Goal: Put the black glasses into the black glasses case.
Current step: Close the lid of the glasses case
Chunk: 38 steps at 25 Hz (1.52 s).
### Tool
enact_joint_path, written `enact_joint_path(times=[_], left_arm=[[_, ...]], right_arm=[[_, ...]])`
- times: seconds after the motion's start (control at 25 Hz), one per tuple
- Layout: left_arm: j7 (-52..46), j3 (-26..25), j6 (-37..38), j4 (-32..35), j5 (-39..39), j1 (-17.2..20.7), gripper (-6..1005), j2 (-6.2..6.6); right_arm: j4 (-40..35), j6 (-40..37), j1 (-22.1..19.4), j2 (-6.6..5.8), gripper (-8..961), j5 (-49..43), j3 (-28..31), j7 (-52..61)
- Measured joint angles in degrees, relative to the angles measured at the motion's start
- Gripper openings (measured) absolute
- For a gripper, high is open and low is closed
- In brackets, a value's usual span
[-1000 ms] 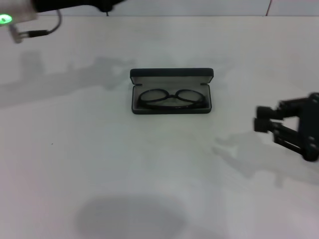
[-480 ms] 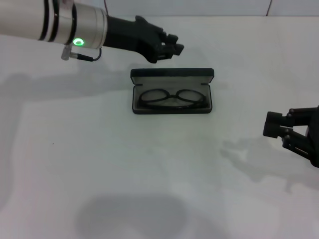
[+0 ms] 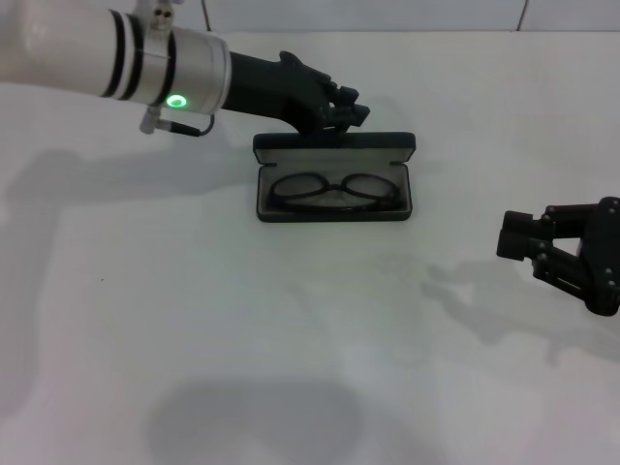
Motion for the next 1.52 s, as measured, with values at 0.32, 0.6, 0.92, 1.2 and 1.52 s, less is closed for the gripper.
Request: enact_joint_path(times=[0.32, 0.6, 0.92, 1.2, 1.52], left_arm=[[0.2, 0.0, -4.2, -3.6, 1.6, -2.4, 254, -0.68], [0.3, 0.0, -5.5, -4.3, 3.4, -2.7, 253, -1.31], [0.1, 0.0, -5.6, -5.3, 3.7, -2.8, 254, -1.39], [0.0, 0.0, -5.5, -5.7, 4.2, -2.5, 253, -1.39], [0.0, 0.0, -3.1, -7.0, 4.3, -2.1, 251, -1.43]], right_arm=[[1.2, 0.3, -0.1, 0.00, 185, 0.1, 0.1, -0.2], [1.7, 0.8, 0.0, 0.00, 186, 0.1, -0.1, -0.3], [1.8, 1.0, 0.1, 0.00, 187, 0.1, -0.3, -0.3], [2.3, 1.0, 0.1, 0.07, 188, 0.1, -0.4, -0.3], [2.5, 0.4, 0.0, 0.09, 189, 0.1, -0.6, -0.3]])
